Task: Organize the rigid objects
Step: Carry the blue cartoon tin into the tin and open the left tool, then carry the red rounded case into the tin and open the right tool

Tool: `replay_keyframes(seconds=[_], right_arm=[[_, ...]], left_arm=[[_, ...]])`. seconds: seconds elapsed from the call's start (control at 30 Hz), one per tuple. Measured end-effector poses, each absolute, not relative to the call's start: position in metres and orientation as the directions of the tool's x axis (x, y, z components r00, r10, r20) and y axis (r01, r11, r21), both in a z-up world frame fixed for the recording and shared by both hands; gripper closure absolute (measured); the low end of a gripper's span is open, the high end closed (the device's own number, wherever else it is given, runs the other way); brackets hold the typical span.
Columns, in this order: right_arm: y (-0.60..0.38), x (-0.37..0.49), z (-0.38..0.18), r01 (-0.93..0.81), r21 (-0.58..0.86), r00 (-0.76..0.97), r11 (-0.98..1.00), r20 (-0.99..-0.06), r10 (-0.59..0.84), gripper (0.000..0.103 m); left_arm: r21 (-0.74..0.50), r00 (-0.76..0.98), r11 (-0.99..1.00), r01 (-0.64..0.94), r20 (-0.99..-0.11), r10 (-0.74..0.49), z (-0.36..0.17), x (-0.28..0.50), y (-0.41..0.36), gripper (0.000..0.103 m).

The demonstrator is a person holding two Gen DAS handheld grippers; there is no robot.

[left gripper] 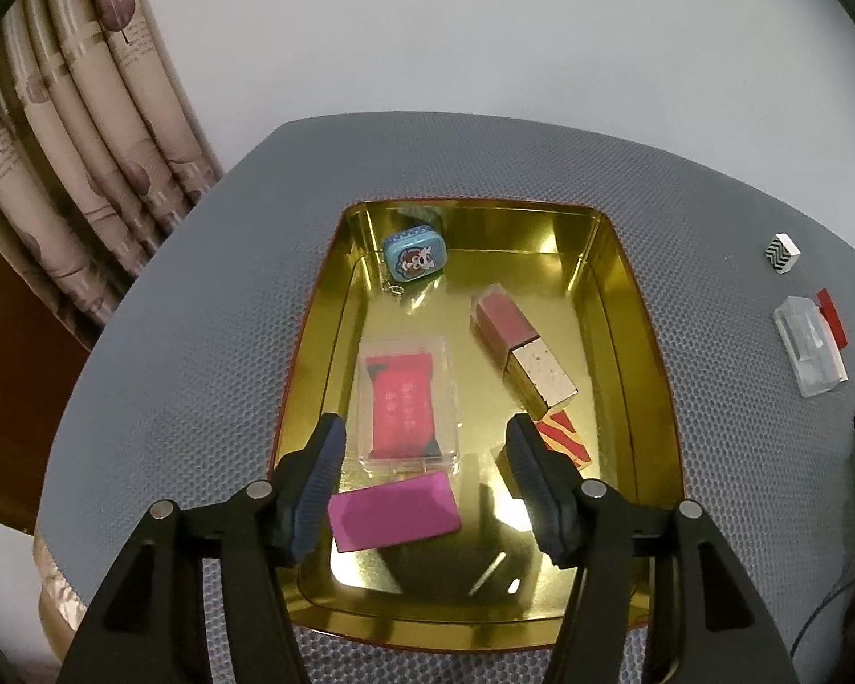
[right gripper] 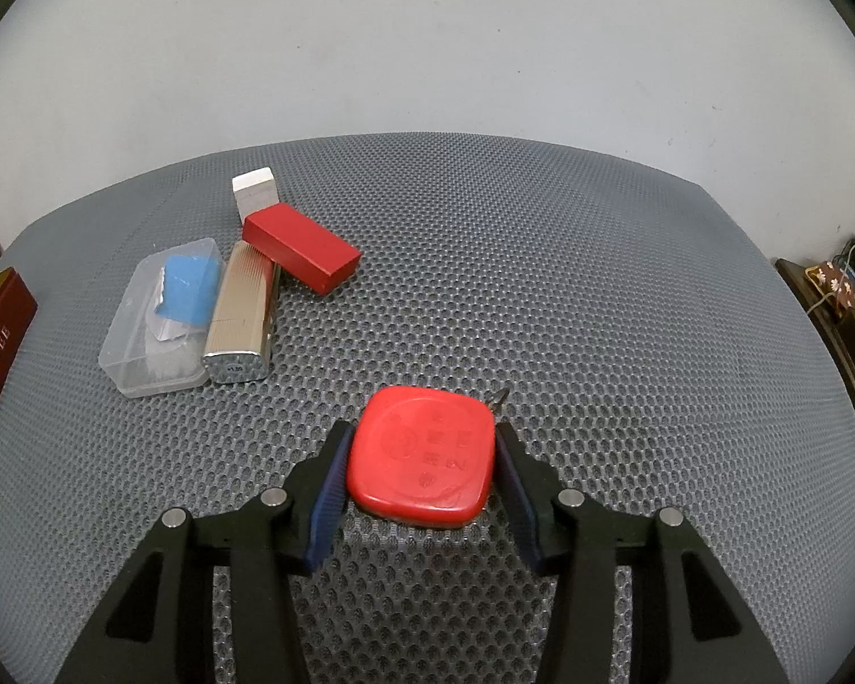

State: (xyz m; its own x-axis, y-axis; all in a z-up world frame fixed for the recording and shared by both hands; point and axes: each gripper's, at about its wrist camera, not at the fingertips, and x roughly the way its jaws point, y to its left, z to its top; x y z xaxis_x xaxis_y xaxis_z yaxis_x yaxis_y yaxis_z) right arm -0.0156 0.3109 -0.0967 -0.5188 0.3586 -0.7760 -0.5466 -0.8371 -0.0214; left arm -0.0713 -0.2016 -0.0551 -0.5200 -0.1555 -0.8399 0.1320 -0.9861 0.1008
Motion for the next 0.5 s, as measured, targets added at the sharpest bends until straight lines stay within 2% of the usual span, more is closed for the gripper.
replay_keyframes(seconds=[0.5], right_arm=[[0.303, -0.008, -0.084, -0.561, 0.007, -0.527, -0.828, -0.774, 0.351, 0.054]], left_arm=[[0.116, -0.505, -0.986, 0.117, -0.848, -0.160, -0.060, -0.072, -0.195, 0.039]])
